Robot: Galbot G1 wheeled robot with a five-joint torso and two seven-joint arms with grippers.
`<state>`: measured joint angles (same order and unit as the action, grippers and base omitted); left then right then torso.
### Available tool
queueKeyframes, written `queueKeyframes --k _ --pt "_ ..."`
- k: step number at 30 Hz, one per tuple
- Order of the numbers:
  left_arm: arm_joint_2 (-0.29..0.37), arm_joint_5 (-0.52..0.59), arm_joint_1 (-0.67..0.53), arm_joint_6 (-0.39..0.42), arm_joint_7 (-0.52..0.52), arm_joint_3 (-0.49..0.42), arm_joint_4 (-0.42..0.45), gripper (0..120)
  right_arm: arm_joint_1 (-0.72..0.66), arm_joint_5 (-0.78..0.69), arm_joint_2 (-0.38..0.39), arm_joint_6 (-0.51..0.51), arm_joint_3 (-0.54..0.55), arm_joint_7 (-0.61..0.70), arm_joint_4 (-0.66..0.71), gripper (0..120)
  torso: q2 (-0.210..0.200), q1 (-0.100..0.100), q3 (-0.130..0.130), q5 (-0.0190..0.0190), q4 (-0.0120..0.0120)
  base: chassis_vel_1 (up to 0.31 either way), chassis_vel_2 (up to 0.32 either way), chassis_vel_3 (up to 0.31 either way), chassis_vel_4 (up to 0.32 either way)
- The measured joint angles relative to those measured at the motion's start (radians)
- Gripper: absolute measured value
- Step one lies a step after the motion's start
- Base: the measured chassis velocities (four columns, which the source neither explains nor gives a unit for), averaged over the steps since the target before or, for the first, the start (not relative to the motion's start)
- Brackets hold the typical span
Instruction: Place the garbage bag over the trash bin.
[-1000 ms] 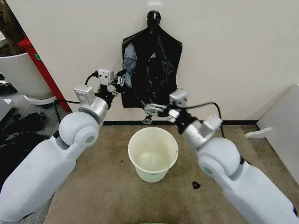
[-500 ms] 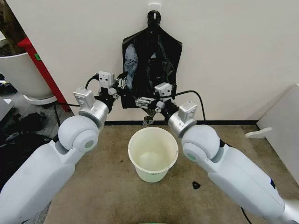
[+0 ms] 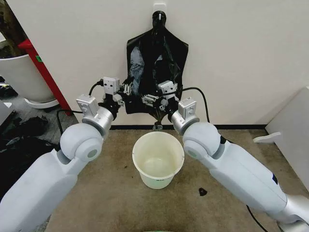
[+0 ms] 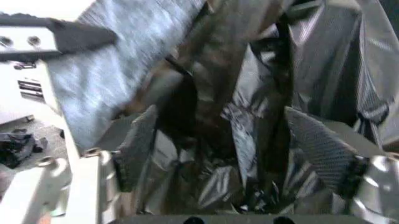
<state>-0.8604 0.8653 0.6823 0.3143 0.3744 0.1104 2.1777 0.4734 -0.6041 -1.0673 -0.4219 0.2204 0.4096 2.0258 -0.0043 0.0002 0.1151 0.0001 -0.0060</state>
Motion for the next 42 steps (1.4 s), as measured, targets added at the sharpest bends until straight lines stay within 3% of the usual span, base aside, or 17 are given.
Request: queueKeyframes --k 4,9,12,21,32,42 --pt "0.000 0.000 0.000 0.000 0.000 0.000 0.001 0 0.005 0.006 0.000 0.002 -0.007 -0.001 -0.011 66 0.000 0.000 0.000 0.0001 0.0000 0.000 0.000 0.000 0.000" --pt "-0.003 0.000 0.000 0.000 -0.001 0.000 0.003 0 0.012 0.012 0.002 0.008 -0.013 -0.003 -0.022 41 0.000 0.000 0.000 0.0000 0.0000 0.000 0.000 0.000 0.000" --pt "-0.004 0.000 -0.001 -0.001 -0.001 0.000 0.003 0 0.017 0.013 0.003 0.010 -0.016 -0.003 -0.026 36 0.000 0.000 0.000 0.0000 0.0000 0.000 0.000 0.000 0.000" --pt "-0.002 0.000 0.002 -0.006 -0.002 0.004 0.013 0 0.045 0.021 0.004 0.027 -0.039 -0.004 -0.043 1 0.000 0.000 0.000 0.0000 0.0000 0.000 0.000 0.000 0.000" --pt "0.014 0.000 0.031 -0.016 0.003 0.018 0.022 0 0.102 0.008 0.010 0.045 -0.105 0.002 -0.019 0 0.000 0.000 0.000 0.0000 0.0000 0.000 0.000 0.000 0.000" --pt "0.022 -0.034 0.187 -0.026 -0.002 0.061 0.057 0 0.258 -0.034 0.045 0.072 -0.204 0.000 0.060 0 0.000 0.000 0.000 0.0000 0.0001 0.000 0.000 0.000 0.000"
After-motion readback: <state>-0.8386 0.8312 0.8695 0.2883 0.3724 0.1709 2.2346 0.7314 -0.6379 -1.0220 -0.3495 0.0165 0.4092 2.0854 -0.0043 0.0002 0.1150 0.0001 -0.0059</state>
